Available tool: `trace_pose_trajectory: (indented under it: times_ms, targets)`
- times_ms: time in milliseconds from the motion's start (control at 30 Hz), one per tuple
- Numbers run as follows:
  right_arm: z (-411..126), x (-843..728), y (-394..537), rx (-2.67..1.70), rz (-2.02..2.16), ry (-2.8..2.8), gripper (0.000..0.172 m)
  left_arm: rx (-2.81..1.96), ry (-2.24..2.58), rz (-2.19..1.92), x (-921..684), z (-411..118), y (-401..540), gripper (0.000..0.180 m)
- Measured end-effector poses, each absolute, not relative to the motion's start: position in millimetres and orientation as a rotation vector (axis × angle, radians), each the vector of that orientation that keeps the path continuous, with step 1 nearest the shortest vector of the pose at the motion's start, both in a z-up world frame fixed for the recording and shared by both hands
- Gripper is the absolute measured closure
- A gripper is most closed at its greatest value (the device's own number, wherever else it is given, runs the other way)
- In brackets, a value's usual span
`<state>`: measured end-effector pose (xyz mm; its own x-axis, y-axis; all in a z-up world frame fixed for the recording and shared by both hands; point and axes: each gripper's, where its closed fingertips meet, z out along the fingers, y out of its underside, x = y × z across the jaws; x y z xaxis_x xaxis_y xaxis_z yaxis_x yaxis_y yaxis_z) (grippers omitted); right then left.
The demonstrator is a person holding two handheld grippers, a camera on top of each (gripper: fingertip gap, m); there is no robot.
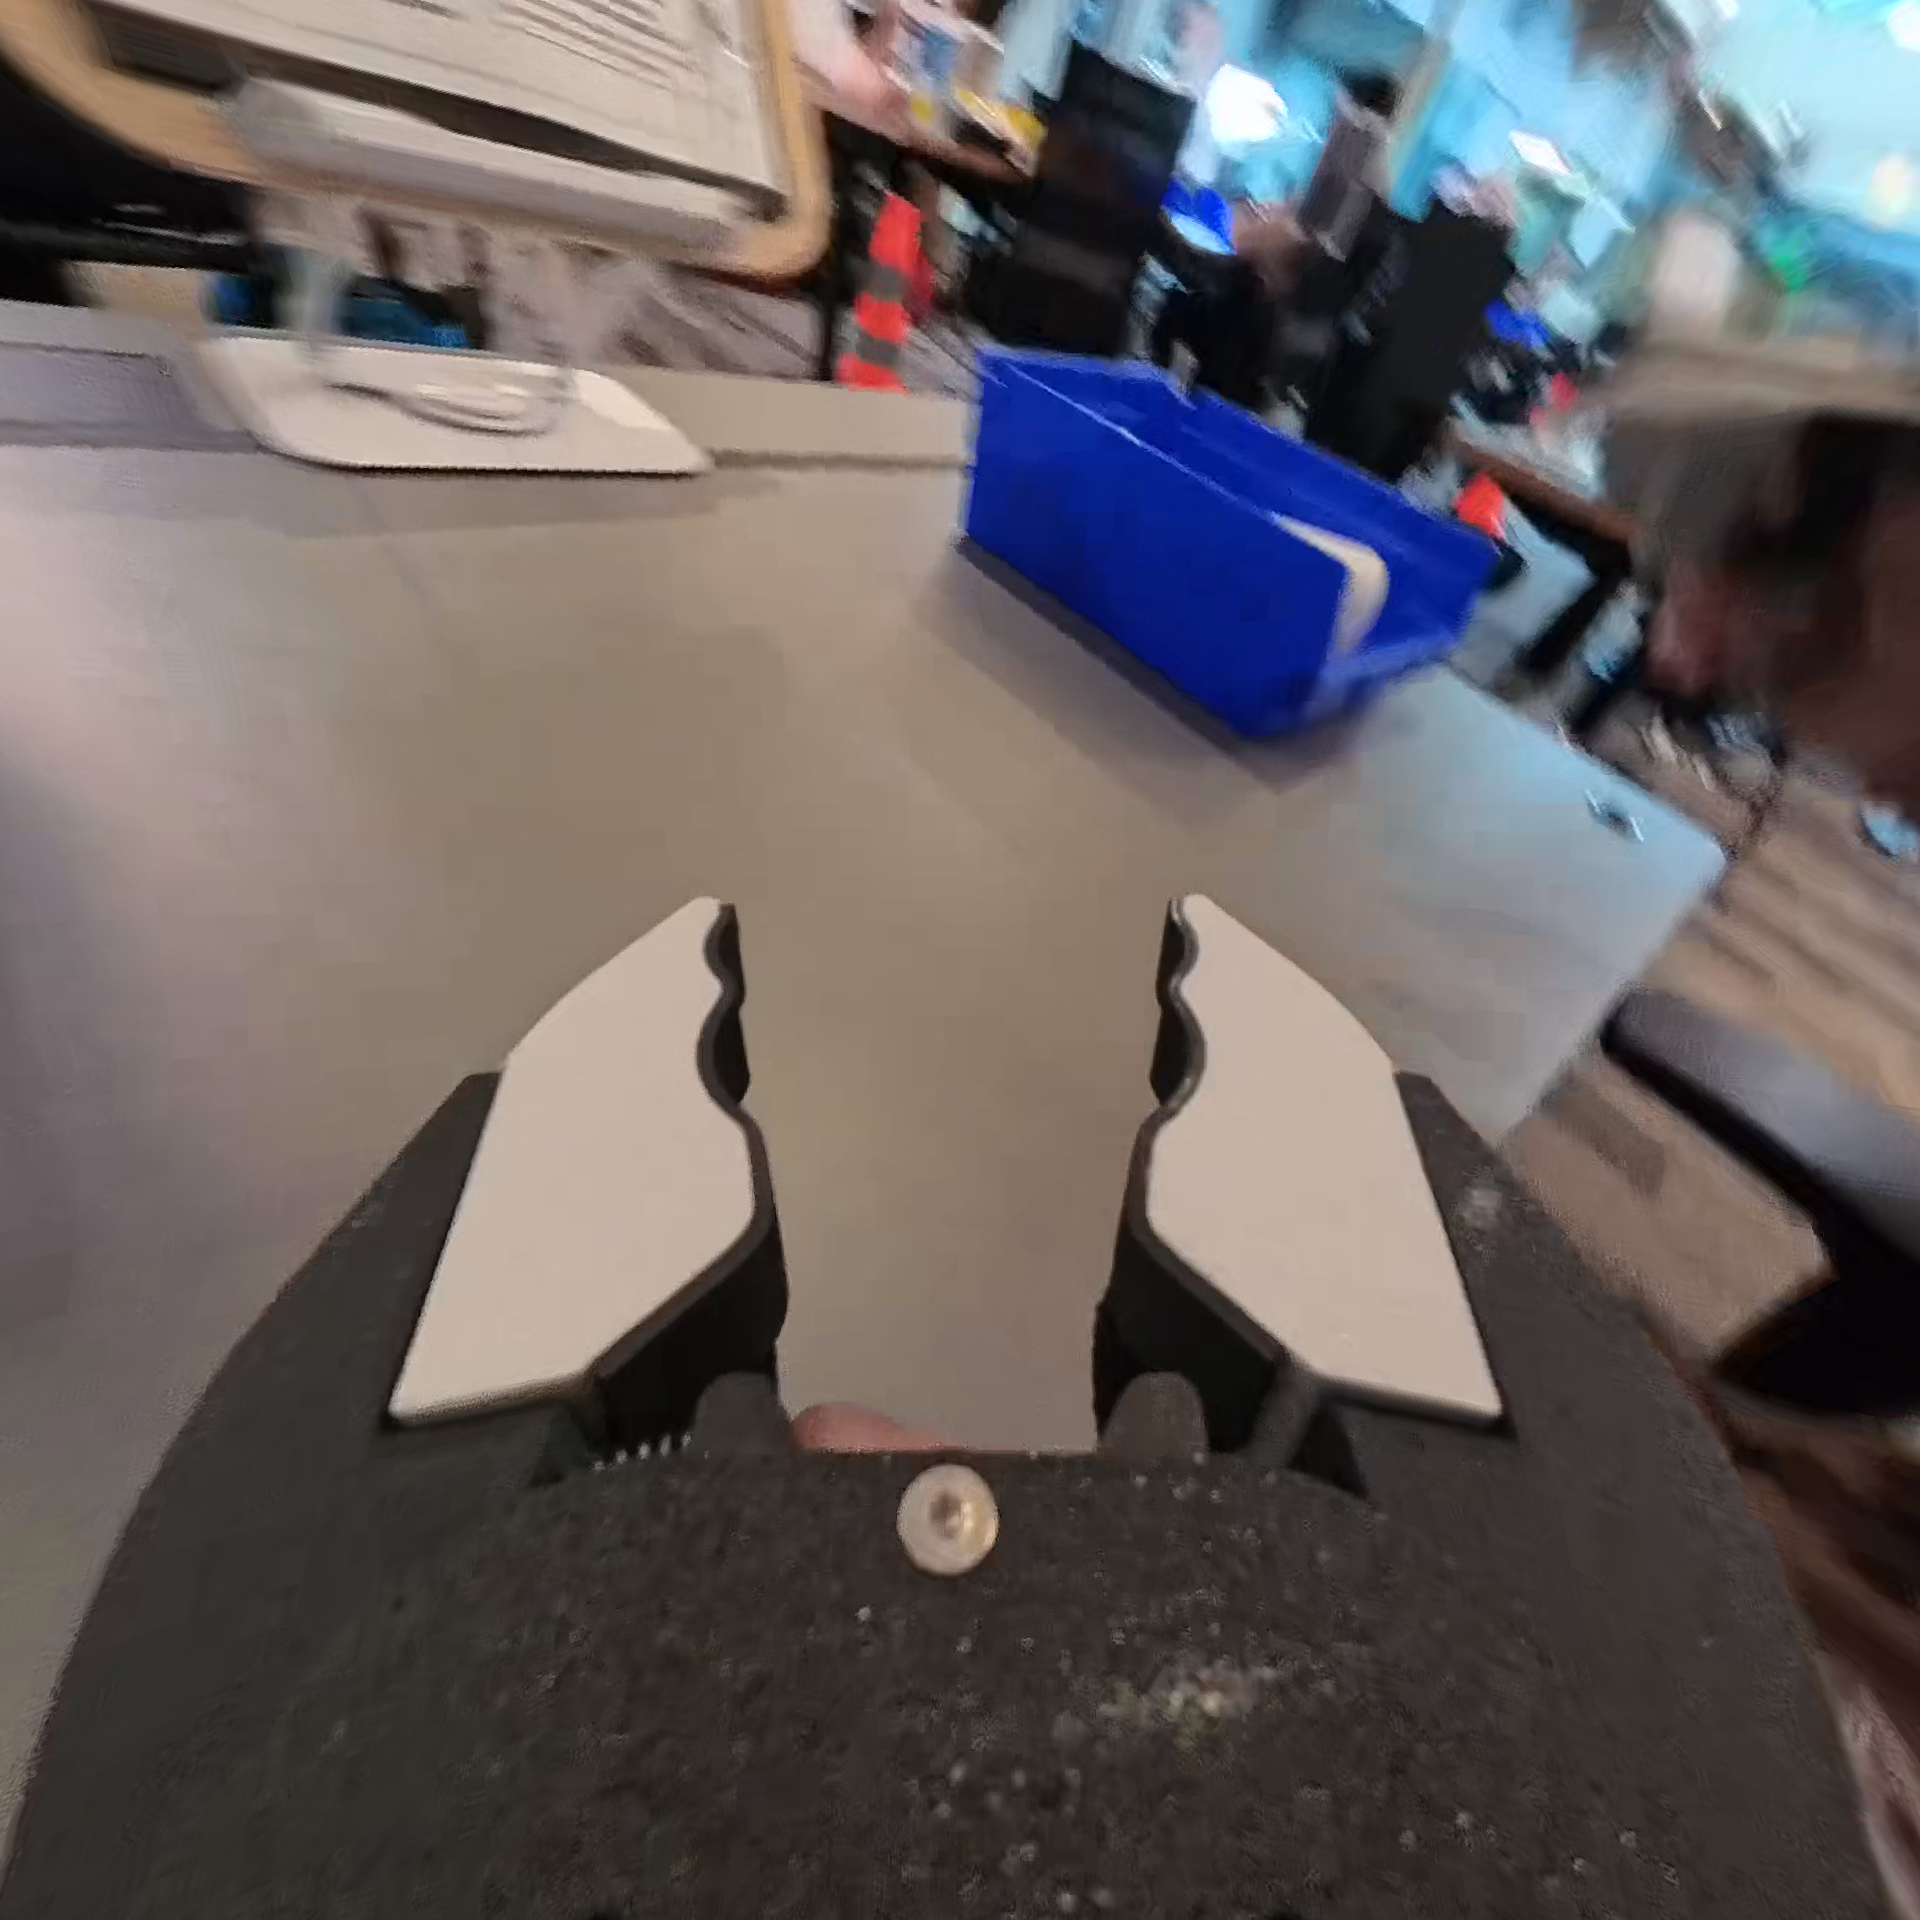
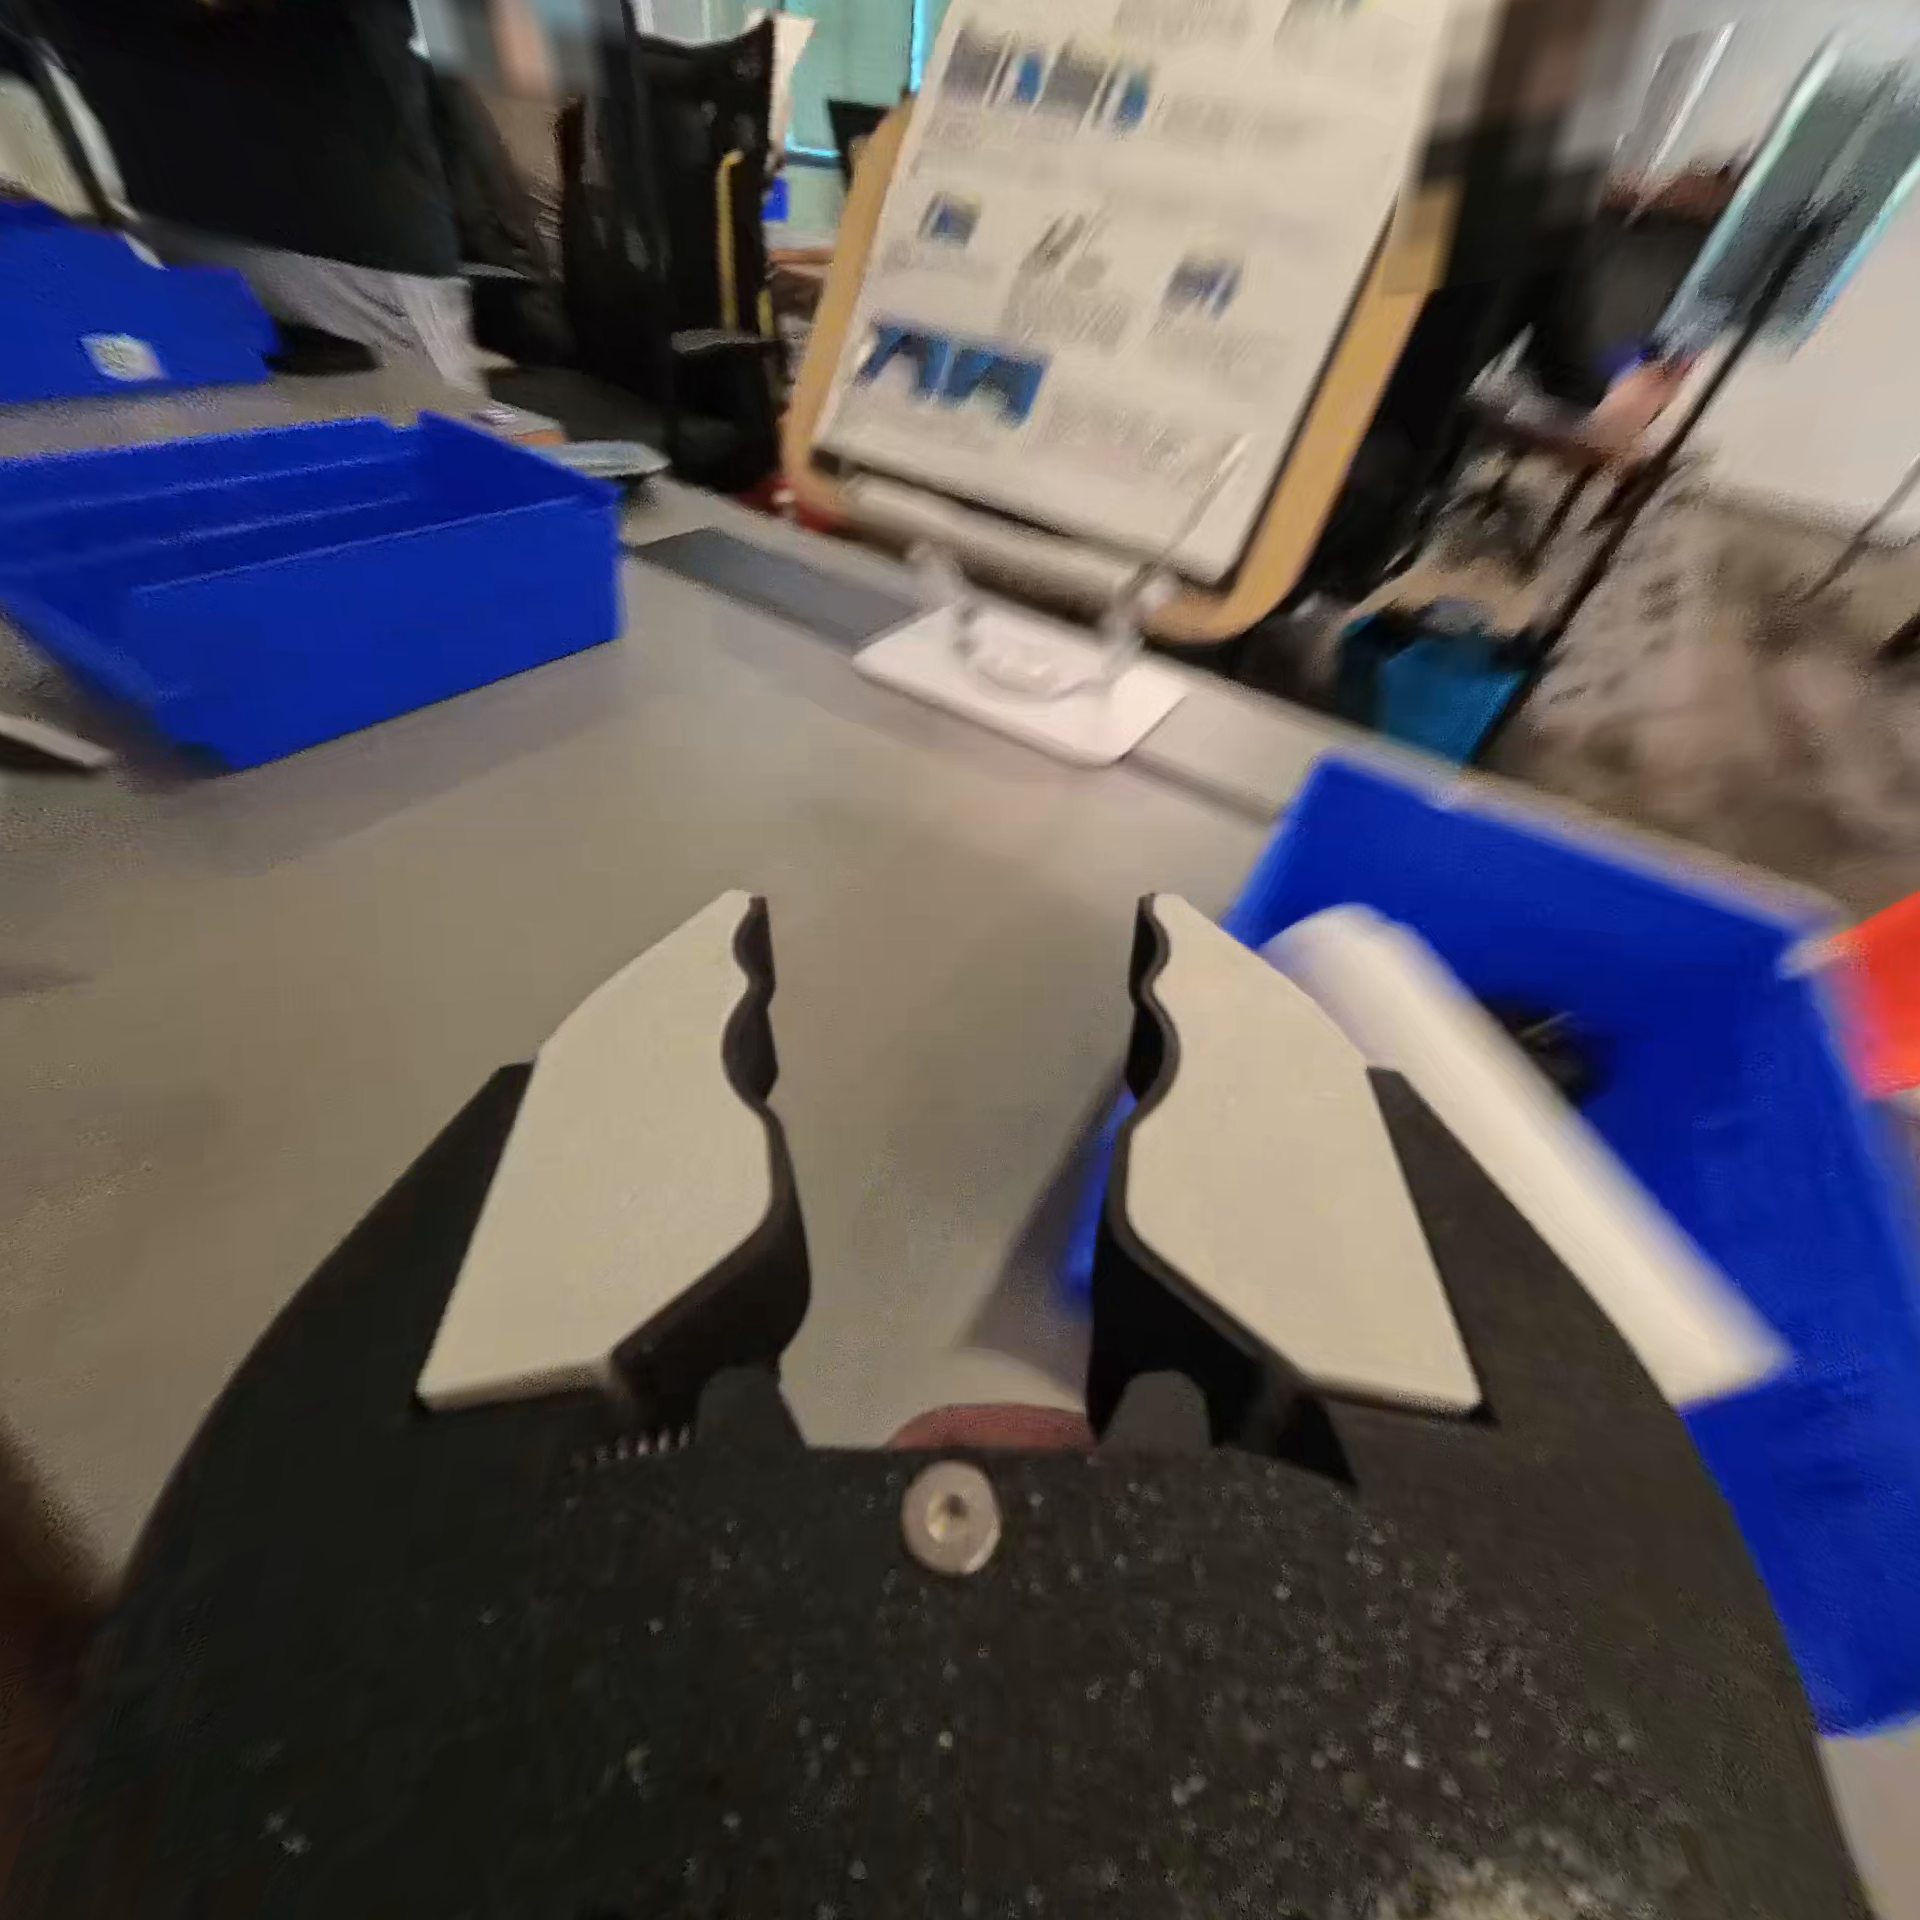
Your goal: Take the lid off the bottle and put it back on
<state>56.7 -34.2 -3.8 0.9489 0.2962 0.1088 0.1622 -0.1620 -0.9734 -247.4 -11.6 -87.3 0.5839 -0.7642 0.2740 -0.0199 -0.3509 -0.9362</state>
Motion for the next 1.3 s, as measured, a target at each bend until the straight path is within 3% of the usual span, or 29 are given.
trace_pose_trajectory:
  times_ms: [100,167,433,700,833,933,1067,1300]
  targets:
    - [-76,32,-66,-1.801,0.192,-0.295,0.117,-1.784,0.321,-0.678,-313,-85,5,0.102]
    - [-93,43,-80,-1.749,0.066,-0.249,0.116,-1.794,0.182,-0.448,-365,-88,10,0.104]
    - [-106,92,-82,-1.809,-0.218,-0.179,0.113,-1.784,0.091,-0.305,-417,-92,21,0.107]
    - [-106,90,-92,-1.799,-0.202,-0.162,0.121,-1.774,0.276,-0.326,-362,-99,19,0.107]
    - [-105,94,-99,-1.798,-0.294,-0.183,0.123,-1.599,0.458,-0.222,-291,-72,12,0.115]
    - [-102,103,-110,-1.787,-0.351,-0.154,0.125,-1.756,0.667,-0.479,-180,-95,-10,0.116]
    - [-102,108,-119,-1.772,-0.019,0.086,0.127,-1.873,0.889,-0.751,-46,-109,-33,0.108]
    - [-124,133,-128,-1.84,0.178,0.296,0.124,-1.976,0.892,-0.579,84,-107,8,0.117]
